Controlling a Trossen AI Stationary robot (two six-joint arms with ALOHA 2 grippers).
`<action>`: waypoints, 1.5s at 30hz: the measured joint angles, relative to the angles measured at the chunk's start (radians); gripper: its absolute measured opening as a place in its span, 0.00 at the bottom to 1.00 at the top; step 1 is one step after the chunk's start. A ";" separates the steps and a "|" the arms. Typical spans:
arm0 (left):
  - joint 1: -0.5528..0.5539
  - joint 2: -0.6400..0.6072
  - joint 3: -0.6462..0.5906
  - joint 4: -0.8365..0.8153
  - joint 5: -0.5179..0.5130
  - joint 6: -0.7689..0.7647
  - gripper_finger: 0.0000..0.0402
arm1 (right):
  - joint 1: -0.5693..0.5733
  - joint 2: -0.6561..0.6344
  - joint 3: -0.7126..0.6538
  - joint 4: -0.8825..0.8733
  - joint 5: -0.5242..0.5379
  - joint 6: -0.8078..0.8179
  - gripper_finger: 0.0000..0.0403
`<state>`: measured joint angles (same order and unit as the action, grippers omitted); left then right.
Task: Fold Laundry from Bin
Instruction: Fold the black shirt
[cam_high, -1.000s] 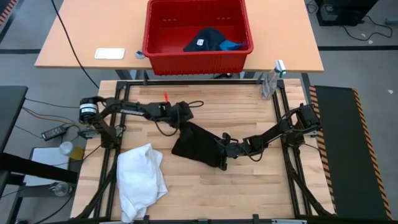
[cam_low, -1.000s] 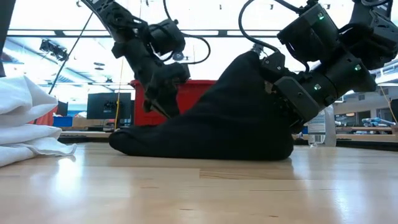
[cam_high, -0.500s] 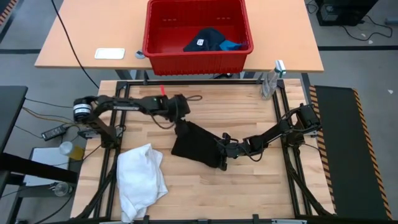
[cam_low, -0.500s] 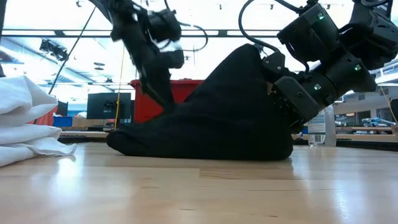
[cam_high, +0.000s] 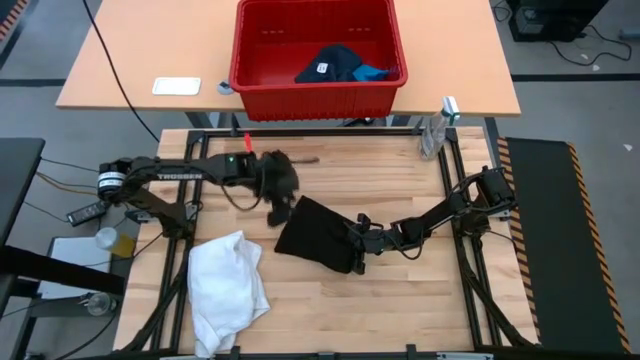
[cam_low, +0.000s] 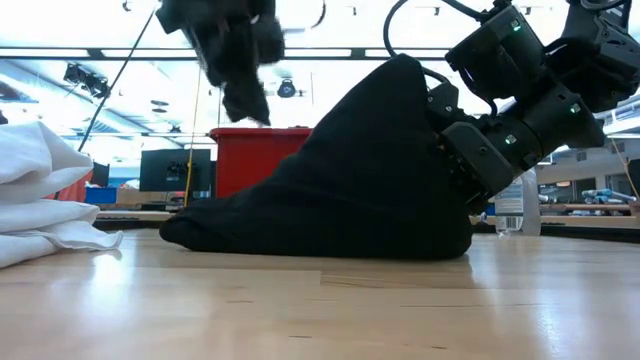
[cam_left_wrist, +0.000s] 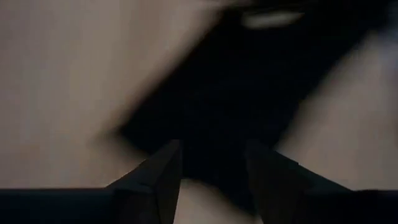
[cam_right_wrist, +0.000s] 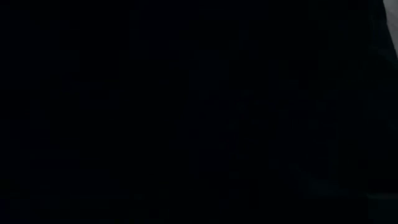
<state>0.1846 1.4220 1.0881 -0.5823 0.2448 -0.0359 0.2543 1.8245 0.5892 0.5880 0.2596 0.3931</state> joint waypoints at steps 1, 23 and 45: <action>-0.026 0.005 0.000 0.024 0.076 -0.014 0.42 | 0.000 0.000 0.000 0.001 -0.001 0.002 0.36; -0.272 0.322 -0.109 0.611 -0.098 -0.137 0.35 | 0.002 -0.053 -0.002 0.008 -0.056 0.109 0.35; -0.250 0.305 -0.108 0.639 -0.099 -0.134 0.35 | 0.000 -0.467 -0.003 -0.785 0.318 0.461 0.32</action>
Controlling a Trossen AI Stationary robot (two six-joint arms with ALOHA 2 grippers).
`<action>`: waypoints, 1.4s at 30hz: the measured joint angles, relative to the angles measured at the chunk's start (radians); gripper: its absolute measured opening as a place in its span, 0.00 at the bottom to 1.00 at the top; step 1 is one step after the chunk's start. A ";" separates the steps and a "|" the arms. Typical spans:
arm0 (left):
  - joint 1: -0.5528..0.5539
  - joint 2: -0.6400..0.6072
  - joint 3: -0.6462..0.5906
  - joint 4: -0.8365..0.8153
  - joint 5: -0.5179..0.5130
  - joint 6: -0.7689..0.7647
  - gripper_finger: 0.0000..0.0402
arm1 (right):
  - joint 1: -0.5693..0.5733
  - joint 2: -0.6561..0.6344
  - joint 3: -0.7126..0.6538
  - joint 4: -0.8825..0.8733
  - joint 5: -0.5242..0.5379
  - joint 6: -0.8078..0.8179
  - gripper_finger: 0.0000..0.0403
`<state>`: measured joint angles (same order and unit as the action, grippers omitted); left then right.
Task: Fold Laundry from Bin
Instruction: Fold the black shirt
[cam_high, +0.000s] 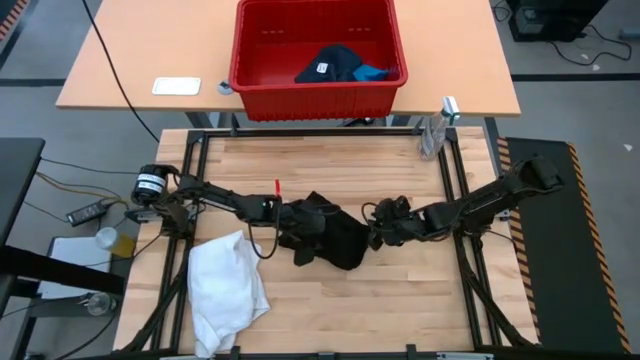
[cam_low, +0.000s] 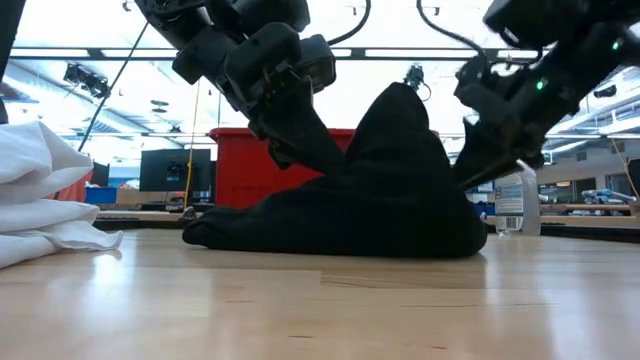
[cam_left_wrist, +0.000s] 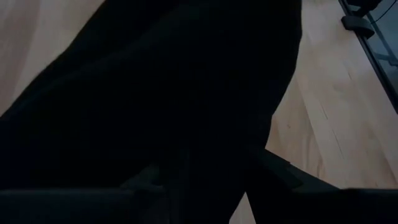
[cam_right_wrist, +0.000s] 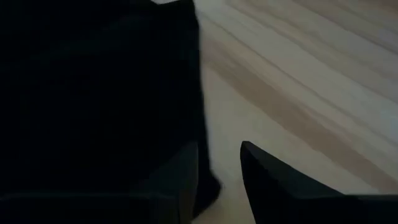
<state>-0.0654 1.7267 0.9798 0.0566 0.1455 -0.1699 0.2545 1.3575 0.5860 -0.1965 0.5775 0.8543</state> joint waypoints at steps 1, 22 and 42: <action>0.000 0.000 0.000 0.000 0.000 0.000 0.35 | -0.015 0.008 -0.013 0.017 -0.002 -0.017 0.32; -0.016 -0.067 0.001 0.030 0.020 -0.071 0.35 | -0.154 0.216 -0.223 0.567 -0.179 -0.275 0.27; -0.053 0.216 0.027 0.470 -0.184 -0.181 0.35 | -0.152 0.212 -0.220 0.583 -0.321 -0.310 0.27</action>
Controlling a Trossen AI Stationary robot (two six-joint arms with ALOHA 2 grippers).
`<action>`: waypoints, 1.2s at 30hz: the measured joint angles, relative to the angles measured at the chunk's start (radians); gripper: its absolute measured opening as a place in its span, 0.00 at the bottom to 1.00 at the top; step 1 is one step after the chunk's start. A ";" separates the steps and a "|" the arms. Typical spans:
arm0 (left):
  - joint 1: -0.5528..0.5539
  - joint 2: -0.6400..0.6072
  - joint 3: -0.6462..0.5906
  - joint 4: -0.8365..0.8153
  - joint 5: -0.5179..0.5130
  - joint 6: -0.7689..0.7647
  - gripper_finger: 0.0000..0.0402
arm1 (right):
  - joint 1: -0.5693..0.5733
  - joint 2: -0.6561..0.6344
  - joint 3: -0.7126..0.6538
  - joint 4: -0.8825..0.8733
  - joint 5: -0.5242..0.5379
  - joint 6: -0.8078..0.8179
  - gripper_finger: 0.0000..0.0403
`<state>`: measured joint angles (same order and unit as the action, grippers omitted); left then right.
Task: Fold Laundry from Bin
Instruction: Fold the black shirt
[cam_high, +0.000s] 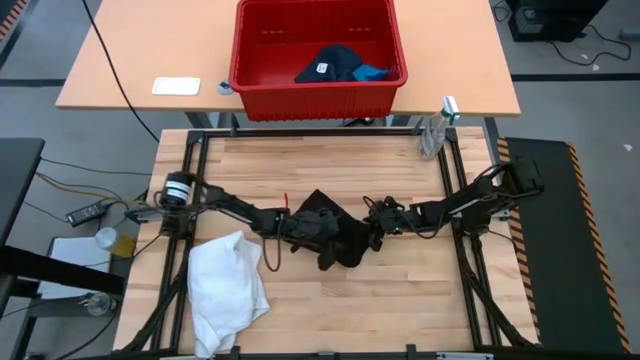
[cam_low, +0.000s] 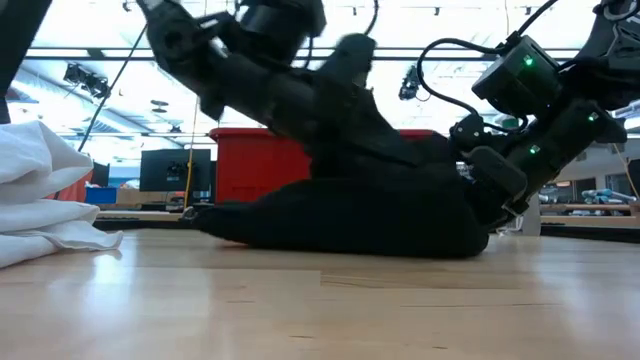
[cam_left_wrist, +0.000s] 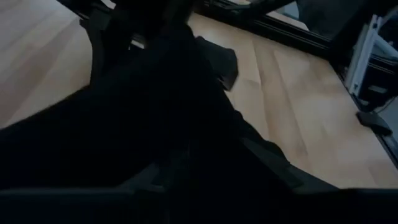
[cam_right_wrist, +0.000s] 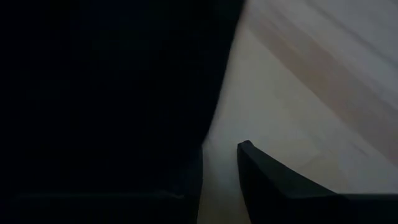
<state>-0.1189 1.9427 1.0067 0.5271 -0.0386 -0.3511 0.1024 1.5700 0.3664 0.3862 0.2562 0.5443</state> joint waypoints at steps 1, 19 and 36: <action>0.004 0.023 0.019 0.006 -0.001 0.001 0.35 | 0.000 0.000 0.000 0.000 0.000 0.001 0.27; 0.022 0.157 0.252 -0.218 0.027 0.106 0.35 | 0.001 -0.255 0.086 -0.442 -0.047 0.071 0.26; 0.026 0.143 0.250 -0.228 0.024 0.083 0.35 | 0.261 -0.327 0.169 -0.292 0.199 0.093 0.26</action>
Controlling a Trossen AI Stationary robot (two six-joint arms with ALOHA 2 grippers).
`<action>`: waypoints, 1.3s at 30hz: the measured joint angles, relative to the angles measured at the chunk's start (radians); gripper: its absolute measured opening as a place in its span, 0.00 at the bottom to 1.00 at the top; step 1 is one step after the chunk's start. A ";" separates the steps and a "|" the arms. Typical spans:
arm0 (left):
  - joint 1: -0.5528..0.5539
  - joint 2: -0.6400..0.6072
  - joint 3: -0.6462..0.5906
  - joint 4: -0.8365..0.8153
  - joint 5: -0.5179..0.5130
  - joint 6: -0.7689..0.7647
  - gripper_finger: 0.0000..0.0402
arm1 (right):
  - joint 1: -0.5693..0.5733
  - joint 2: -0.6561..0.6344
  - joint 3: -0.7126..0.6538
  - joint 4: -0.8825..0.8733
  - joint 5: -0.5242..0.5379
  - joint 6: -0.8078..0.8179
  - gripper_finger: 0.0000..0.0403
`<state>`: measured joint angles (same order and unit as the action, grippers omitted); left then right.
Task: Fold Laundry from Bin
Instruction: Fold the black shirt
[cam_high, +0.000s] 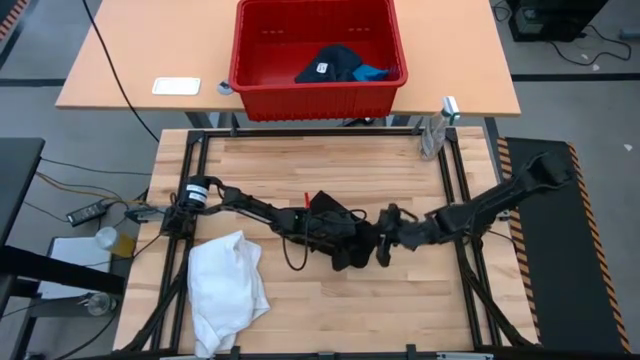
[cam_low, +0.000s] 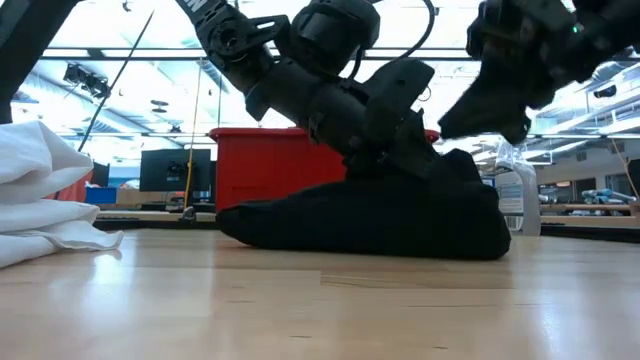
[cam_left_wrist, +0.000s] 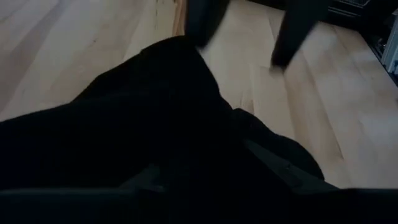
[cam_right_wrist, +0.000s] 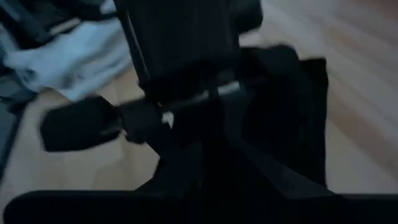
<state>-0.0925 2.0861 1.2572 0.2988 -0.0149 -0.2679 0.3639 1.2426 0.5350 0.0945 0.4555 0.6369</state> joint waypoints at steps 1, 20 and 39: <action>0.001 0.000 0.000 -0.002 0.000 -0.003 0.35 | 0.010 0.025 0.000 0.001 0.018 0.022 0.26; -0.001 -0.023 0.000 -0.087 -0.002 -0.015 0.35 | 0.025 0.172 0.010 -0.107 0.148 0.125 0.22; 0.000 -0.024 0.000 -0.088 -0.008 -0.017 0.35 | 0.087 0.108 0.127 -0.258 0.148 0.151 0.11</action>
<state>-0.0929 2.0624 1.2572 0.2111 -0.0228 -0.2848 0.4505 1.3507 0.6616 -0.1631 0.6030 0.7879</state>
